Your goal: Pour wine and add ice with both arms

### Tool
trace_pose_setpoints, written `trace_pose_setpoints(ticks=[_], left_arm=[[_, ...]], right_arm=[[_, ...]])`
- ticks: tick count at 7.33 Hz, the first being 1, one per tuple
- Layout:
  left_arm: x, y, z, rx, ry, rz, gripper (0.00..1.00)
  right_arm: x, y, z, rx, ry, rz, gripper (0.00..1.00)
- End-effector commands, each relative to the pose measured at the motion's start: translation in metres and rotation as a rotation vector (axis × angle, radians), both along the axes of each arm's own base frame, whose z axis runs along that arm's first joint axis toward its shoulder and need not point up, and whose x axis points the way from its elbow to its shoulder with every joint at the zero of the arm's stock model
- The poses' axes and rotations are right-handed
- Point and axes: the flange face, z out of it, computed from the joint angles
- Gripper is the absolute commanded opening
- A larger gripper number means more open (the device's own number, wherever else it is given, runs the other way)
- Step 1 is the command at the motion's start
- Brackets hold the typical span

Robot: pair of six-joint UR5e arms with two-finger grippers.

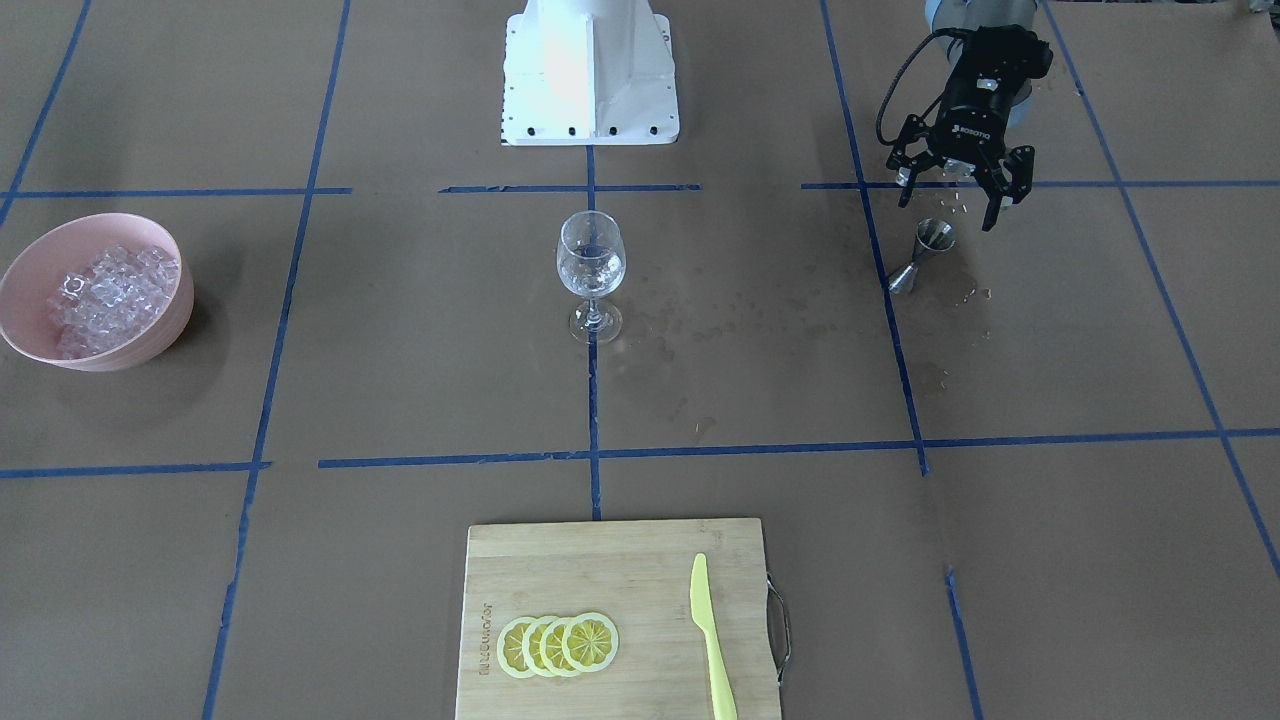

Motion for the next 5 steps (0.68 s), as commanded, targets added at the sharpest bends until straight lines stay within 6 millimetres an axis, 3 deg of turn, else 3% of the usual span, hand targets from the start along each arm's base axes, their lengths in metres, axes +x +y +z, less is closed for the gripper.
trace_pose_setpoints(ticks=[1, 2, 4, 5], left_arm=[[-0.034, -0.060, 0.004, 0.002, -0.168, 0.034, 0.99], [-0.058, -0.097, 0.006, -0.035, -0.261, 0.072, 0.99], [-0.129, -0.169, 0.010, -0.167, -0.371, 0.168, 0.99], [-0.163, -0.189, 0.019, -0.270, -0.406, 0.190, 1.00]], right_arm=[[0.000, -0.001, -0.001, 0.004, 0.000, 0.000, 1.00], [0.000, -0.001, -0.001, -0.005, -0.004, 0.009, 1.00], [0.000, -0.001, -0.003, -0.023, -0.013, 0.031, 1.00], [0.000, -0.002, -0.005, -0.021, -0.014, 0.032, 1.00]])
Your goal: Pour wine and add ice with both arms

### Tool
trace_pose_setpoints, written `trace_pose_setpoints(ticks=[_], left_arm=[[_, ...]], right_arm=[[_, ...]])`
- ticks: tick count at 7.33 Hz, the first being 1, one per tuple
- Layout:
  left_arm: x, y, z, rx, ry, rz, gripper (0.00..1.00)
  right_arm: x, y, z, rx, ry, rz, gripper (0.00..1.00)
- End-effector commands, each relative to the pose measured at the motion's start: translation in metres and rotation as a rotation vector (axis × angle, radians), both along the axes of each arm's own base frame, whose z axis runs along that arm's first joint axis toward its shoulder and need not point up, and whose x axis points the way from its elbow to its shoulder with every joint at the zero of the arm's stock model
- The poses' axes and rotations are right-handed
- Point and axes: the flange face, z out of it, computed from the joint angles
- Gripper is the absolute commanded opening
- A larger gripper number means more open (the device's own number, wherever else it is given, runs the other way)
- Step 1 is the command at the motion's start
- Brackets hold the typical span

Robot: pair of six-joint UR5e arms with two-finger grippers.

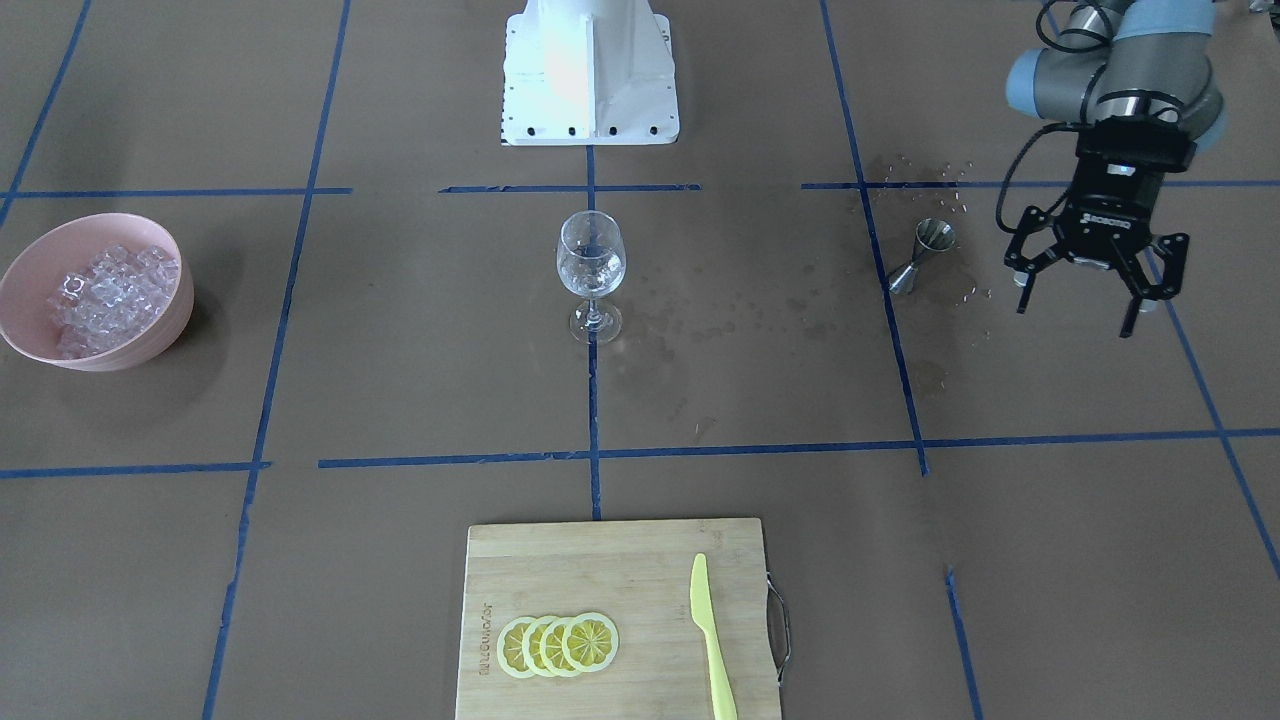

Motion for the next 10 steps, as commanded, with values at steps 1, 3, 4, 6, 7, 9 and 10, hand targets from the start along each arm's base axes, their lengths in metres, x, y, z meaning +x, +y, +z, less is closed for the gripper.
trace_pose_setpoints(ticks=[1, 3, 4, 6, 7, 9, 10], left_arm=[[-0.077, -0.061, -0.004, -0.189, -0.078, 0.042, 1.00], [-0.173, -0.124, -0.031, -0.368, -0.209, 0.042, 1.00], [-0.208, -0.118, -0.008, -0.423, -0.229, 0.096, 1.00], [-0.240, -0.087, 0.058, -0.603, -0.243, 0.143, 1.00], [-0.243, -0.079, 0.087, -0.794, -0.236, 0.158, 1.00], [-0.263, -0.089, 0.091, -1.129, -0.207, 0.158, 1.00], [-0.278, -0.061, 0.115, -1.187, -0.085, 0.195, 1.00]], right_arm=[[0.000, 0.000, -0.001, -0.001, -0.002, 0.004, 1.00], [0.000, 0.000, -0.001, -0.002, -0.002, 0.004, 1.00], [0.000, 0.000, 0.000, -0.004, -0.002, 0.004, 1.00], [0.000, 0.000, 0.000, -0.004, -0.003, 0.003, 1.00], [0.000, 0.000, 0.000, -0.004, -0.003, 0.003, 1.00], [0.000, 0.000, -0.001, -0.002, -0.004, 0.004, 1.00], [-0.001, -0.001, -0.005, -0.006, -0.023, 0.004, 1.00]])
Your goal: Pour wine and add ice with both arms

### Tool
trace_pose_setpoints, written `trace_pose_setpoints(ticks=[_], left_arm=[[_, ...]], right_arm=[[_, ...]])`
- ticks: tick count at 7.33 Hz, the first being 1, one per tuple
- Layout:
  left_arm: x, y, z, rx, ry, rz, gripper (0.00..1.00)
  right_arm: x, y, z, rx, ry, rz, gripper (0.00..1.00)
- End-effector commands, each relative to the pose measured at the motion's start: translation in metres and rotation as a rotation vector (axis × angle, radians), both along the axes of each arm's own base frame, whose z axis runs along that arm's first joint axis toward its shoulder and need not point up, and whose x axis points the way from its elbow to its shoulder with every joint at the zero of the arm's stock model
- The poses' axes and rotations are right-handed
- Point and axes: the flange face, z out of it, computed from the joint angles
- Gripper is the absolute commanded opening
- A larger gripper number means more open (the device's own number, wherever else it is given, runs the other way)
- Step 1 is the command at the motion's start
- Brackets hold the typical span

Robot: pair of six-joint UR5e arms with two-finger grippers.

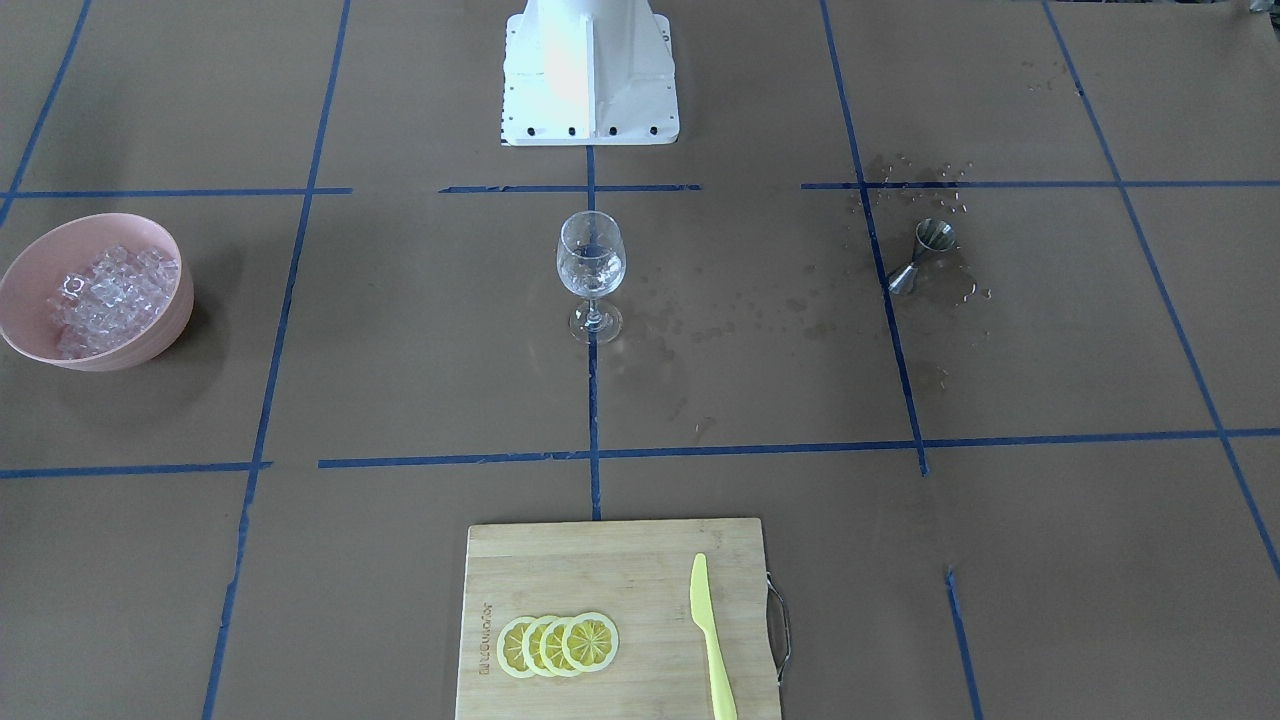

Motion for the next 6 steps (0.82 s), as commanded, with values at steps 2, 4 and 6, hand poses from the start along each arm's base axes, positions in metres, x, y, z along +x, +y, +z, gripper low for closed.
trace_pose_setpoints(ticks=[2, 4, 6], left_arm=[[-0.014, 0.110, 0.047, -0.080, 0.236, -0.029, 1.00], [-0.013, 0.129, 0.055, 0.060, 0.229, -0.016, 1.00], [-0.012, 0.123, 0.055, 0.083, 0.231, -0.013, 1.00]], right_arm=[[-0.008, 0.000, -0.024, 0.023, -0.058, -0.020, 1.00], [-0.059, -0.003, -0.070, 0.034, -0.083, -0.070, 1.00], [-0.113, -0.015, -0.098, 0.051, -0.084, -0.078, 1.00]])
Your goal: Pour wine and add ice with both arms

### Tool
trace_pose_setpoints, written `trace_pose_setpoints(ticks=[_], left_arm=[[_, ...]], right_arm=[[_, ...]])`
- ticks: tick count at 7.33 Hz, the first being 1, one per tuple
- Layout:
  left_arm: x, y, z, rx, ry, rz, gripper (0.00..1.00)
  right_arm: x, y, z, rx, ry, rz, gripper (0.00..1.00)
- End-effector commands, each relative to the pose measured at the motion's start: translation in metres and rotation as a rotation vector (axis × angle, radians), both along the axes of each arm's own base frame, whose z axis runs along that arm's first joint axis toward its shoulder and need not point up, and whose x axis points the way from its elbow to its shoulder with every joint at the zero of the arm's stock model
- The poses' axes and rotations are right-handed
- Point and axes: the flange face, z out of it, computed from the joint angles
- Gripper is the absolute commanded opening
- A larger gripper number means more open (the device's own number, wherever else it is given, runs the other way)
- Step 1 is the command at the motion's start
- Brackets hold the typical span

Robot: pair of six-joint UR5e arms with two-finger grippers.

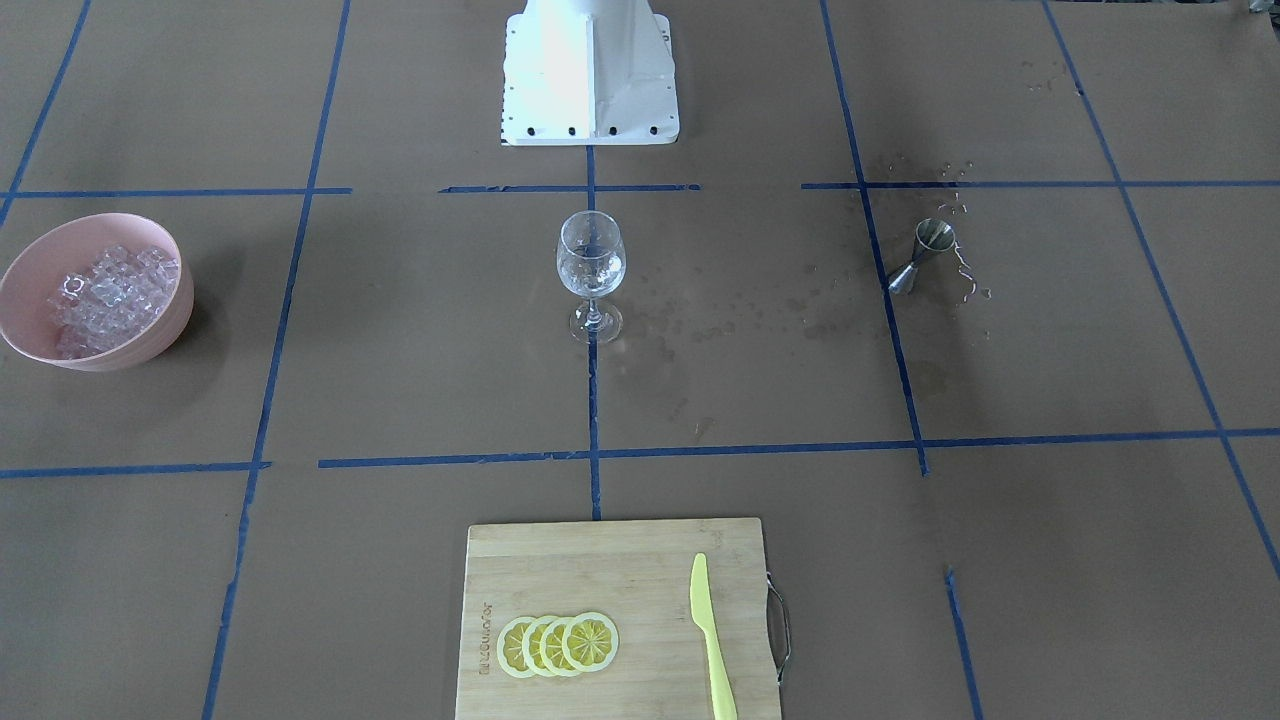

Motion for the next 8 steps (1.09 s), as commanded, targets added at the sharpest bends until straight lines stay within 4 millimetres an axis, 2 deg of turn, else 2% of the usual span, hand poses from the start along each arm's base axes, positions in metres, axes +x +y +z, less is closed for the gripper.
trace_pose_setpoints(ticks=[1, 3, 4, 5, 8], left_arm=[[0.000, -0.002, -0.002, 0.049, -0.001, -0.001, 1.00], [0.001, -0.003, -0.004, 0.059, 0.000, 0.000, 1.00], [0.001, -0.003, -0.005, 0.064, 0.000, 0.000, 1.00], [0.000, -0.004, -0.007, 0.085, -0.001, -0.001, 1.00], [0.001, -0.004, -0.007, 0.088, 0.000, 0.001, 1.00]], right_arm=[[-0.063, 0.001, -0.017, 0.015, 0.001, 0.047, 1.00], [-0.105, 0.015, 0.002, -0.021, 0.060, 0.029, 0.99], [-0.131, 0.025, 0.017, 0.003, 0.127, -0.015, 0.94], [-0.139, 0.028, 0.028, 0.072, 0.159, -0.085, 0.91], [-0.139, 0.033, 0.052, 0.207, 0.226, -0.253, 0.90]])
